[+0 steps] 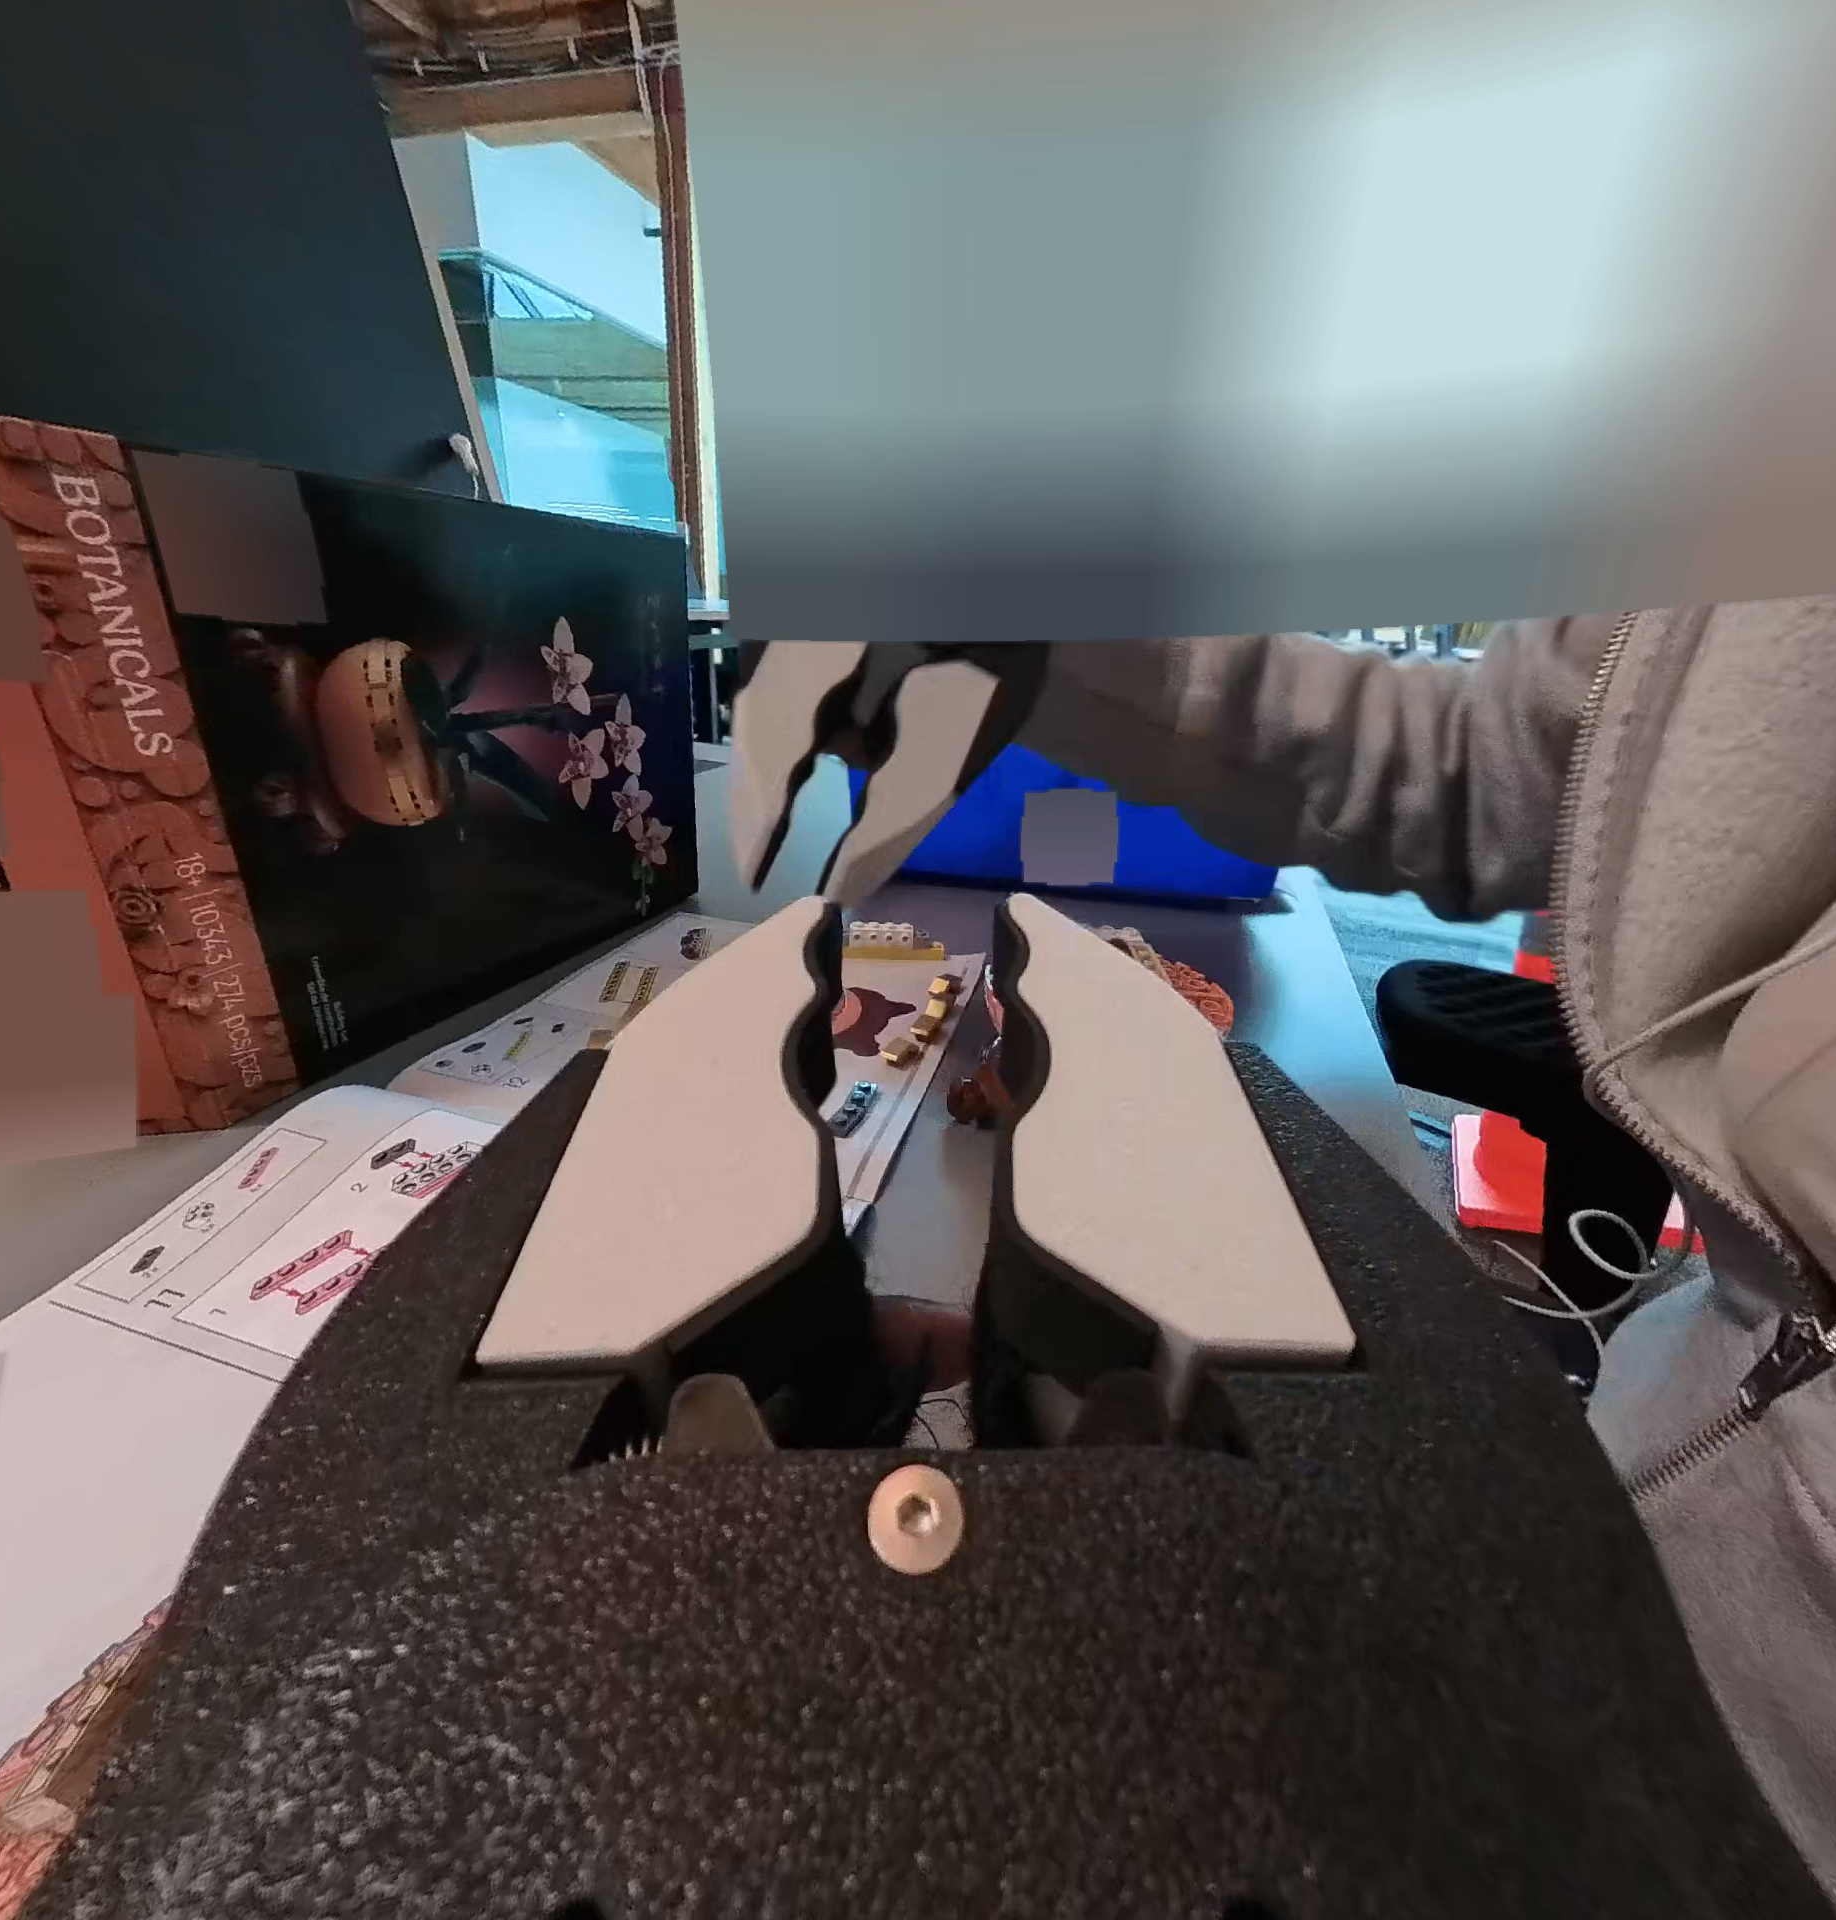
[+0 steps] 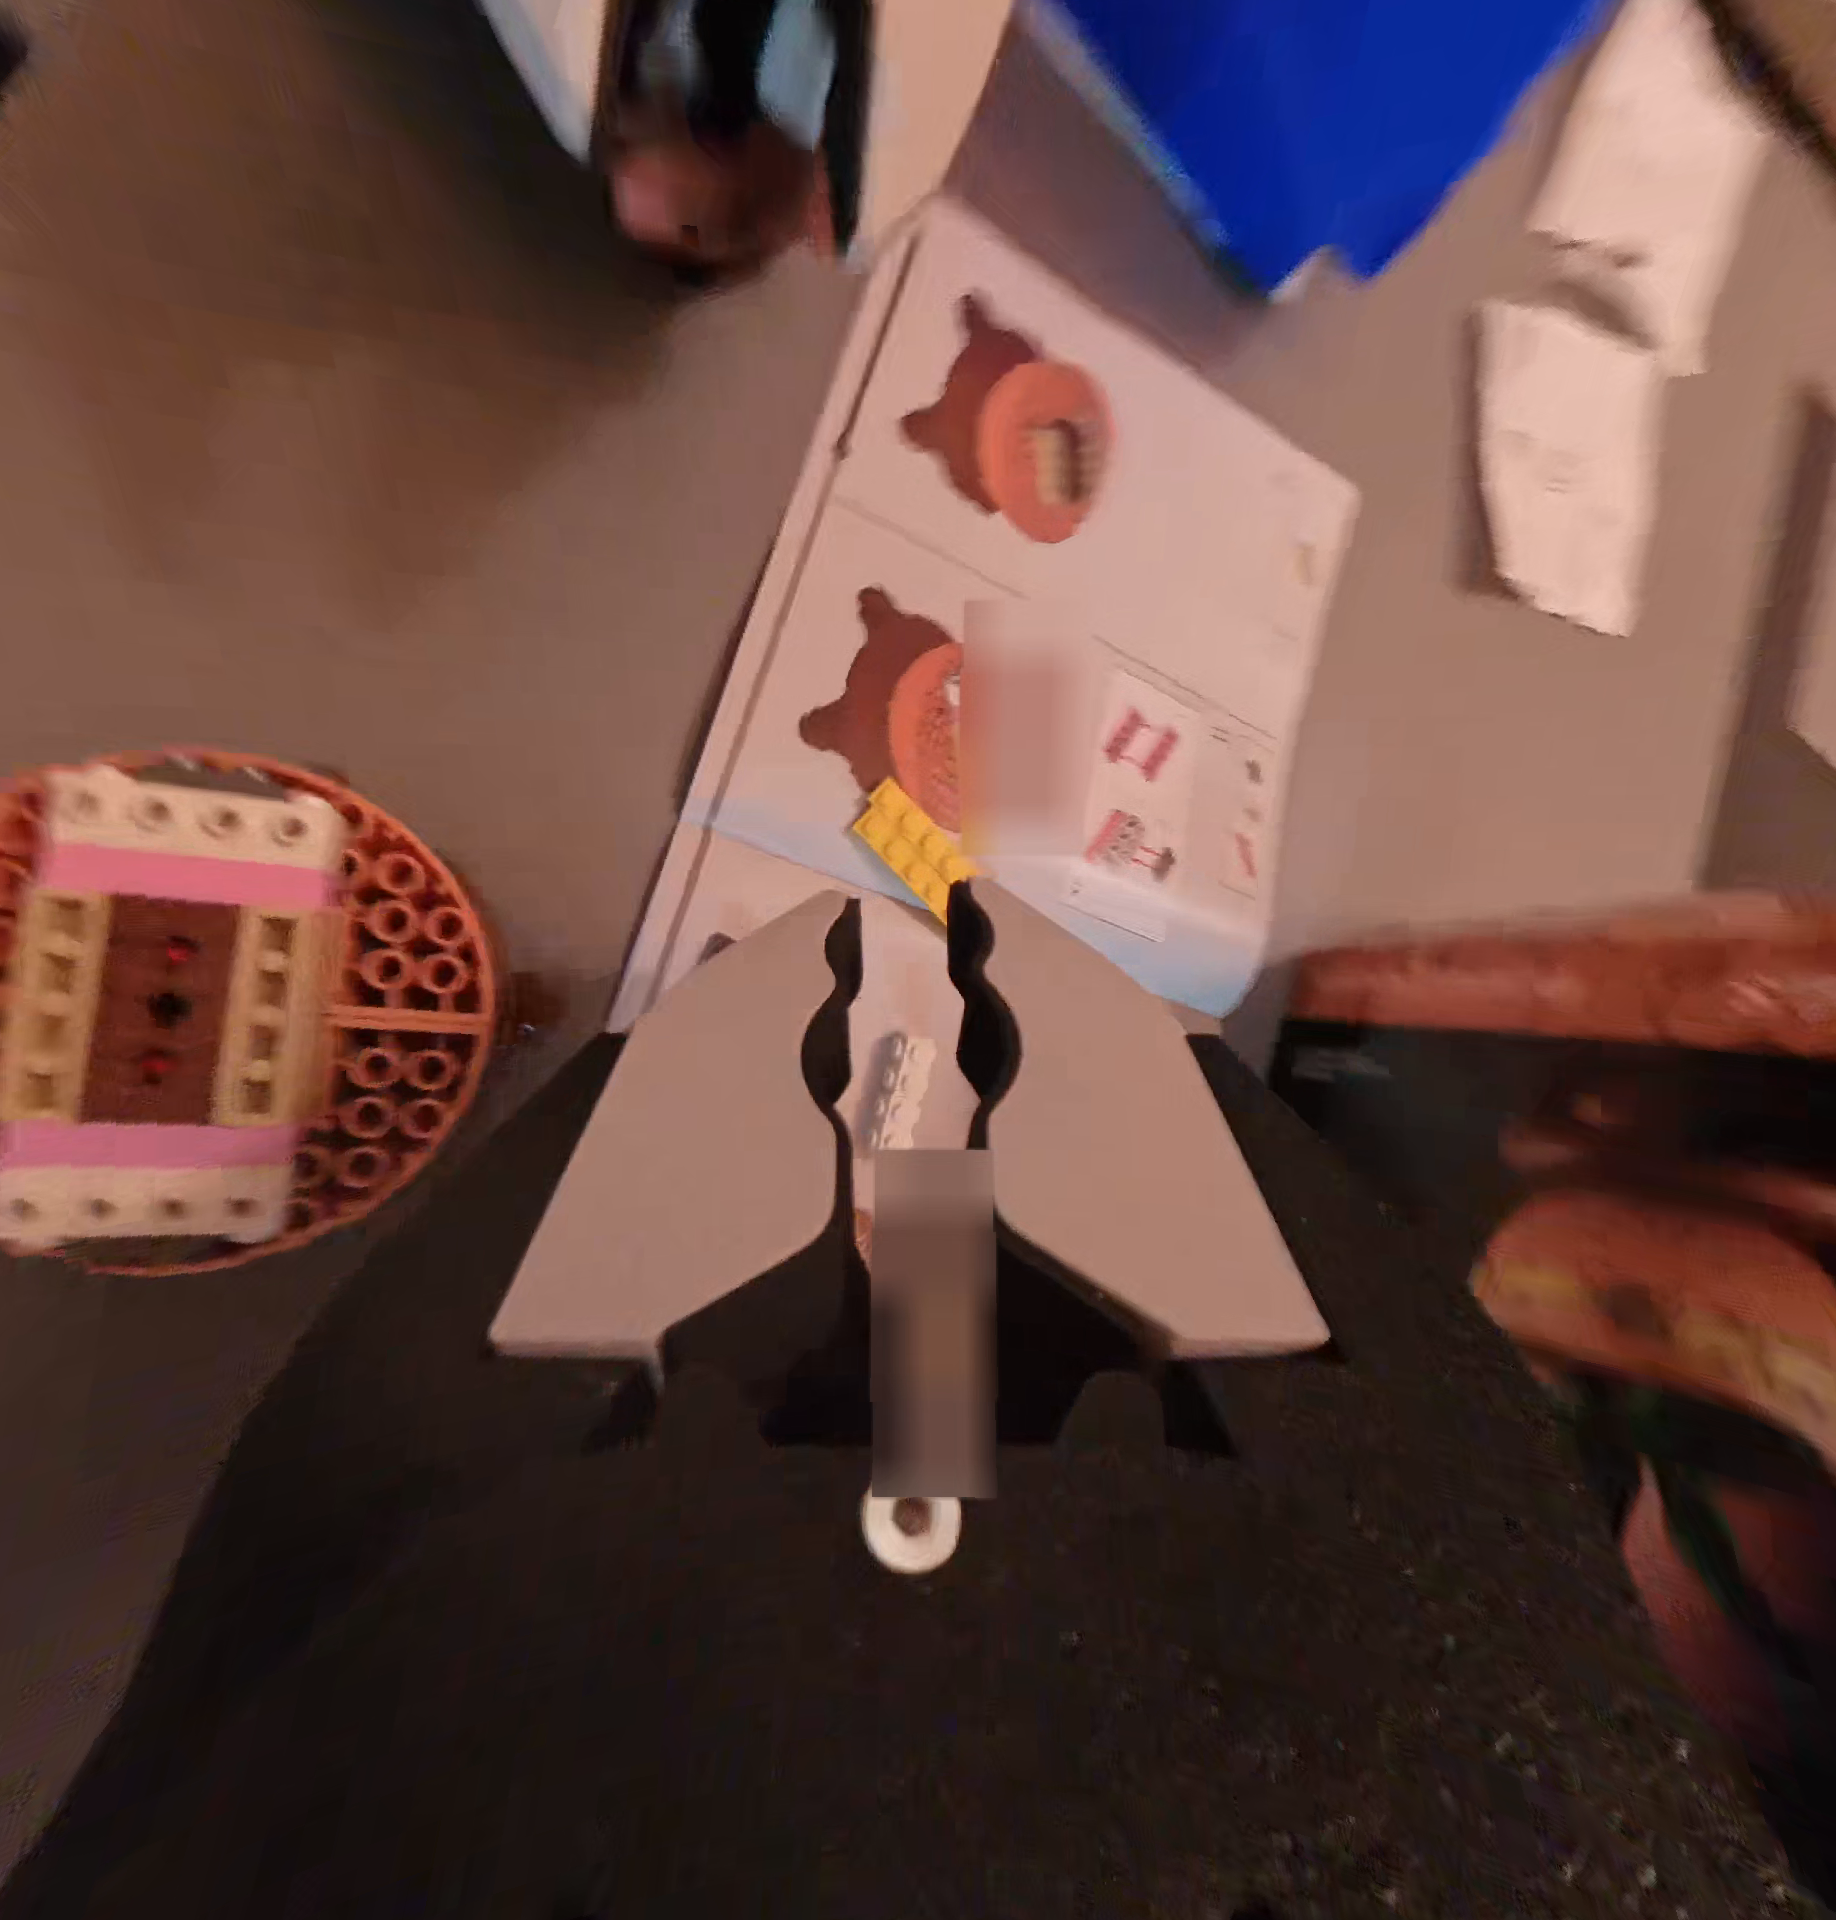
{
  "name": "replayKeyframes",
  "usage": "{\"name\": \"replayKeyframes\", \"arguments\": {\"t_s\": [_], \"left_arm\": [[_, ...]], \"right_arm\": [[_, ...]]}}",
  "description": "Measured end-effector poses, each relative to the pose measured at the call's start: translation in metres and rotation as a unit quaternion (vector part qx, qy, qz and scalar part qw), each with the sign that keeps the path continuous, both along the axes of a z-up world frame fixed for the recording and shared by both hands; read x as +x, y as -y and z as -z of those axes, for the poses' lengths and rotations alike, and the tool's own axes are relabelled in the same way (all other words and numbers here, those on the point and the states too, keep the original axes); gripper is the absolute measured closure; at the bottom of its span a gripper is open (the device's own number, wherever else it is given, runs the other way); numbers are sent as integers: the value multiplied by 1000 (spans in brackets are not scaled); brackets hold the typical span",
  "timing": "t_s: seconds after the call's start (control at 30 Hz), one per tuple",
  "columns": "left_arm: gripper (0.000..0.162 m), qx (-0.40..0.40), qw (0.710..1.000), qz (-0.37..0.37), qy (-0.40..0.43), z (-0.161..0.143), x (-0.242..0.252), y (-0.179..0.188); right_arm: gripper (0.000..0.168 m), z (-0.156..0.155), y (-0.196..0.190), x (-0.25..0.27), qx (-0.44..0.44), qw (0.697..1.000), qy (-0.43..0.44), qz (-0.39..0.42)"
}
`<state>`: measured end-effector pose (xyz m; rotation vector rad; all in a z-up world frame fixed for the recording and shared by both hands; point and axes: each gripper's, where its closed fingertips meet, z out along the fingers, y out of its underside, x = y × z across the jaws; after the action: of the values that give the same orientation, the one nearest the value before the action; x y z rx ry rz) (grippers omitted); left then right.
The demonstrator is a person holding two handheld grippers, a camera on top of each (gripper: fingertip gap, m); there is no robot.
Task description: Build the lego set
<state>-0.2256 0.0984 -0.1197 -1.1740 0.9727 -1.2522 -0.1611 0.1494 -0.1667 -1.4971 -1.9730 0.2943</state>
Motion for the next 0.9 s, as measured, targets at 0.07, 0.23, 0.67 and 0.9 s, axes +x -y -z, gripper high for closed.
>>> {"name": "replayKeyframes", "arguments": {"t_s": [0.07,0.23,0.67,0.9], "left_arm": [[135,-4,1000,-2,9,-2,-2,-1],[136,0,1000,-1,16,-3,-5,0],[136,-11,999,-30,20,-4,-11,-9],[136,-16,999,-39,8,-1,-14,-13]], "right_arm": [[152,23,-9,-3,-21,997,59,-38],[155,51,-31,-8,2,988,126,-93],[156,63,-28,-15,22,979,159,-124],[157,41,-46,-18,-10,985,127,-118]]}}
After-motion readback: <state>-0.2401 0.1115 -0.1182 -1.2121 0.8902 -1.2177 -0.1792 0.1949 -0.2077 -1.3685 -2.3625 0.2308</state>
